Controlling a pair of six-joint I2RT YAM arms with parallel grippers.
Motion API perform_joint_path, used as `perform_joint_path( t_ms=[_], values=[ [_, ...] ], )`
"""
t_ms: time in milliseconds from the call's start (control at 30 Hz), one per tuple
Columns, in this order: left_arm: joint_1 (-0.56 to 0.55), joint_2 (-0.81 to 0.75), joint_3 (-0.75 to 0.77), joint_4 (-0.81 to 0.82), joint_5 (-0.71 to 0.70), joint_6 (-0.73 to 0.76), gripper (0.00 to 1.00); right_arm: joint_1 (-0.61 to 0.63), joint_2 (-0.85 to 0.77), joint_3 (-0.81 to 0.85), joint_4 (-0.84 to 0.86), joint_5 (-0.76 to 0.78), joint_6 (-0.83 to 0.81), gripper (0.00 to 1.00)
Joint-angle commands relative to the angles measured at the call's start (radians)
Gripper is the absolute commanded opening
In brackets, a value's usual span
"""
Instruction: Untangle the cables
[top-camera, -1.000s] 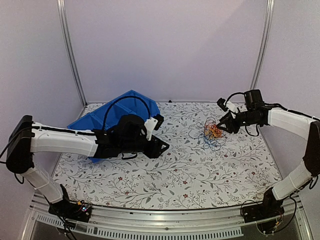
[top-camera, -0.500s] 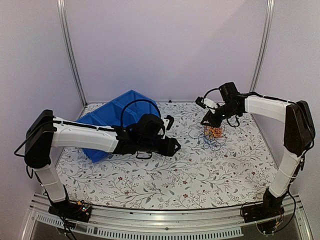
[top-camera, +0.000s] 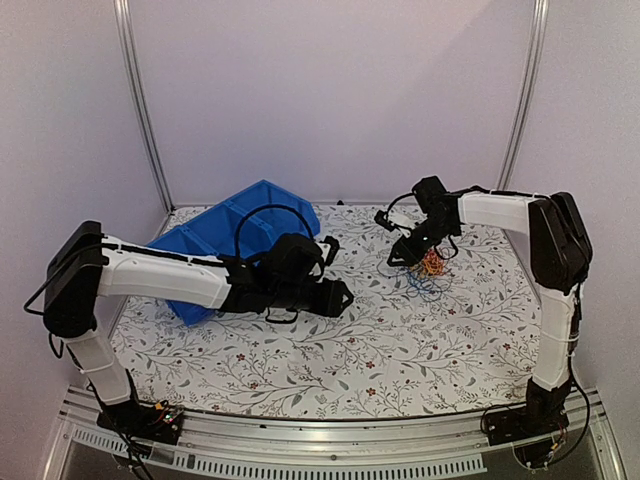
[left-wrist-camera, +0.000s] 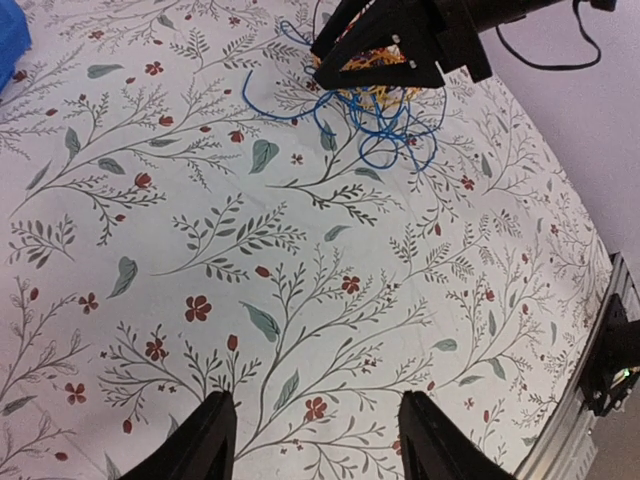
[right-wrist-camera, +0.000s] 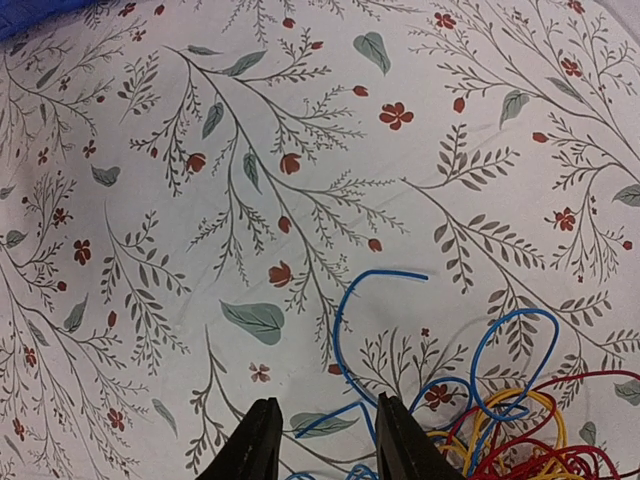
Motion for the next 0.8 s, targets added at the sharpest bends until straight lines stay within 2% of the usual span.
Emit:
perform_joint_path(
  t_ms=[0,233,367,767],
  values=[
    [0.010,-0.008,-0.002,0.006,0.011,-0.014,0.56,0.016,0.032,0.051,-0.034,-0.013,0.048,0.36],
    [0.012,0.011,0.005,0.008,0.022,-0.024,0.59,0.026,0.139,0.147,-0.070,-0.073,0.124,0.44],
    [0.013,0.011,0.008,0.002,0.024,-0.025,0.59,0.026,0.208,0.202,-0.079,-0.075,0.169,0.52],
    [0.015,0.012,0.001,-0.002,0.023,-0.042,0.59,0.026,0.276,0.243,-0.067,0.005,0.250,0.56]
  ],
)
